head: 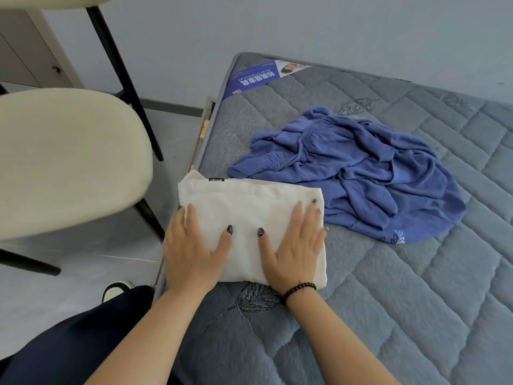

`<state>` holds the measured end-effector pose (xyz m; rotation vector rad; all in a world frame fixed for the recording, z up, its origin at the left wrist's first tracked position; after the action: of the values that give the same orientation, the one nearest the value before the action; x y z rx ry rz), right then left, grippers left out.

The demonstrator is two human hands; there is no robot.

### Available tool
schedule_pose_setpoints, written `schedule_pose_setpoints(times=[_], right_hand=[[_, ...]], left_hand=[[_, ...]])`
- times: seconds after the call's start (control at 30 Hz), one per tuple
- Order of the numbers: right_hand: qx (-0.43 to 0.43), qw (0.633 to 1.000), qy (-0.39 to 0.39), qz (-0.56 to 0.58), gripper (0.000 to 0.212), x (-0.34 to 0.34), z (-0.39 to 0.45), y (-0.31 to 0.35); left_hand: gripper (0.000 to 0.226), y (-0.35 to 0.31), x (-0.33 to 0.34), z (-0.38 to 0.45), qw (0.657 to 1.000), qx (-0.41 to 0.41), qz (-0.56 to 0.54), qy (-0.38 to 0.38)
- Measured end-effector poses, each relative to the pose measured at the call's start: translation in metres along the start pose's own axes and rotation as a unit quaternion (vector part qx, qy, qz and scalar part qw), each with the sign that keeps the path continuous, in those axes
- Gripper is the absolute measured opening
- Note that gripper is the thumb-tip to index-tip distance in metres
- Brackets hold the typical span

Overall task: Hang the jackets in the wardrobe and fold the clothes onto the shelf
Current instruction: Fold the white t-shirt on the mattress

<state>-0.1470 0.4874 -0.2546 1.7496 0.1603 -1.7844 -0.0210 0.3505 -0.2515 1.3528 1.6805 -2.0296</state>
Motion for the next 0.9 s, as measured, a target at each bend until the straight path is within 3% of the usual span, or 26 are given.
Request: schedule_pose_setpoints(times=[0.07,0.17,0.27,0.43,0.53,0.63,0.73,0.9], right_hand=[[0.092,0.994,-0.032,0.049,0.095,-0.007,-0.011,-0.011],[0.157,0.977,-0.003,0.143,0.097,-0.011,-0.019,-0.027],[0.162,0.949,0.019,0.271,0.06,-0.022,-0.003,-0.043],[0.203,0.888,0.183,0.369,0.064,-0.025,0.023,-0.064],[0.214,0.829,0.258,0.448,0.054,-0.03,0.024,-0.061],[0.236,0.775,0.304,0.501,0.042,-0.039,0.013,-0.062],[0.253,0.754,0.319,0.516,0.039,-0.041,-0.009,-0.065],[0.24,0.753,0.262,0.554,0.033,-0.05,-0.041,-0.056]], left_hand=[[0.087,0.009,-0.003,0.0,0.999,-0.015,-0.033,0.017],[0.075,0.016,-0.017,0.005,0.981,-0.043,-0.19,0.01],[0.087,0.014,-0.029,0.007,0.948,-0.087,-0.305,0.013],[0.091,0.027,-0.027,0.014,0.881,-0.21,-0.411,0.105],[0.082,0.023,-0.026,0.003,0.845,-0.241,-0.445,0.17],[0.067,0.017,-0.027,-0.015,0.839,-0.252,-0.444,0.186],[0.071,0.012,-0.029,-0.034,0.833,-0.256,-0.453,0.187],[0.057,0.001,-0.04,-0.06,0.813,-0.25,-0.482,0.211]])
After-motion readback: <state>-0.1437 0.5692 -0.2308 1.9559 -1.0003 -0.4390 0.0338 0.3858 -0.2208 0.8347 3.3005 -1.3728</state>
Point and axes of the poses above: each hand's wrist, its own z-axis towards the middle knuckle, its own x-axis out of the palm, y = z × x, the point moved 4 cm from there along z, towards the middle knuckle, and after that the axes turned 9 degrees about -z, right-handed, at the moved point
